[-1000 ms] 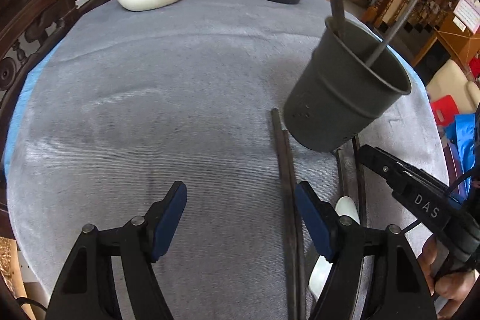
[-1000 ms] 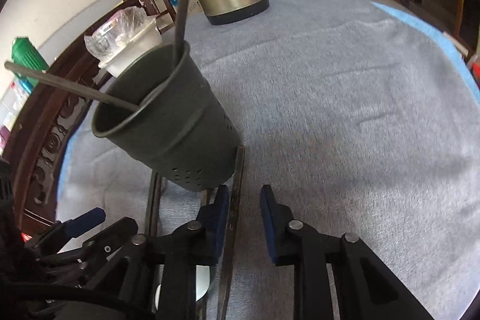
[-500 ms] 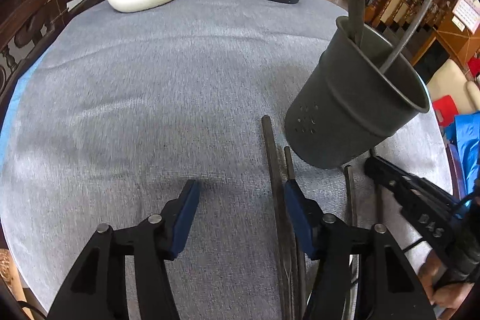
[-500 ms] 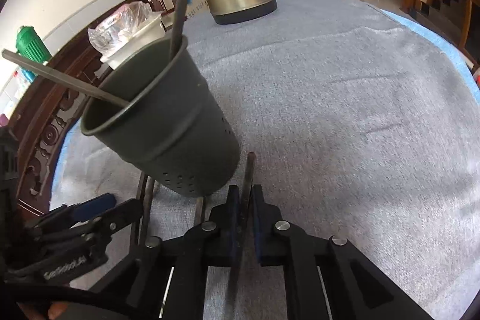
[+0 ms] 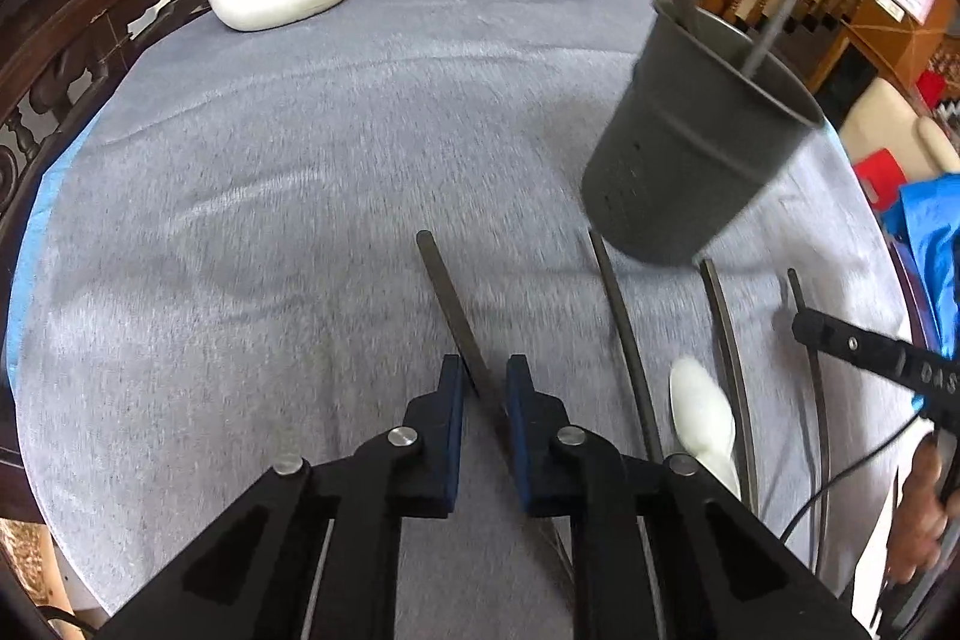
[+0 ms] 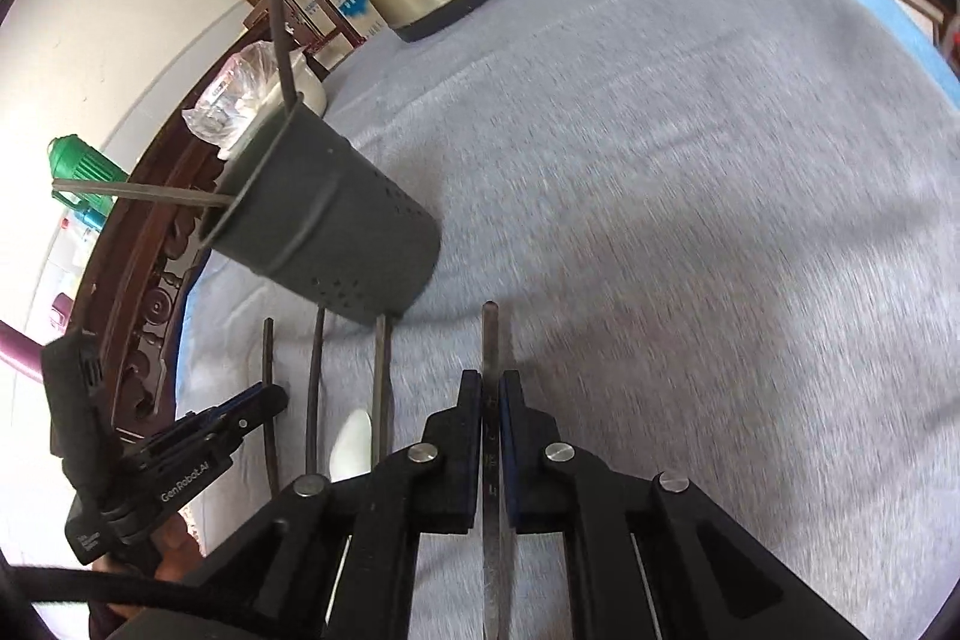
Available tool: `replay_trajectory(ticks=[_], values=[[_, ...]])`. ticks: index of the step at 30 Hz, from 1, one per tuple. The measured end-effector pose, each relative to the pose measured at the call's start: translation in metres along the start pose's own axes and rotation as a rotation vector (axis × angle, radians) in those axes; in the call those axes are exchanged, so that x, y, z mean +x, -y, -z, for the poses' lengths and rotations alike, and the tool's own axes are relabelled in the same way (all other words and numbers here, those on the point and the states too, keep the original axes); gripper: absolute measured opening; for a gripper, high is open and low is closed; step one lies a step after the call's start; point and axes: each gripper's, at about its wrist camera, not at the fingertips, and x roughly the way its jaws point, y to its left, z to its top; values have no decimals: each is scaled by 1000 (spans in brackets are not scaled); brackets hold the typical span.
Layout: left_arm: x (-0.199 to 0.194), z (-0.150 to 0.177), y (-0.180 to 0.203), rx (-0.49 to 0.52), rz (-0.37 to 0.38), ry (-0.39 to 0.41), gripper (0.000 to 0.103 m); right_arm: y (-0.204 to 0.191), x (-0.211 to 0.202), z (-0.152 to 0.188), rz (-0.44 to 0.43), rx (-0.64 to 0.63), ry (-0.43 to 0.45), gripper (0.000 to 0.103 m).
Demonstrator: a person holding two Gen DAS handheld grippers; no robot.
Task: Organize utensils
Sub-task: 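Grasp another dark chopstick with the left gripper, then lift the chopstick with the left gripper and release it into the cup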
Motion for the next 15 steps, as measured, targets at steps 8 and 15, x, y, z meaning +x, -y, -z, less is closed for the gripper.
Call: replay_trajectory(ticks=[8,15], values=[[-15,20,-6,29,65,-62,17,-5,-6,11,141,-64,-98,8],[-11,1,-30,-86,62,-101,48,-32,8,5,287,-125,-141,9]])
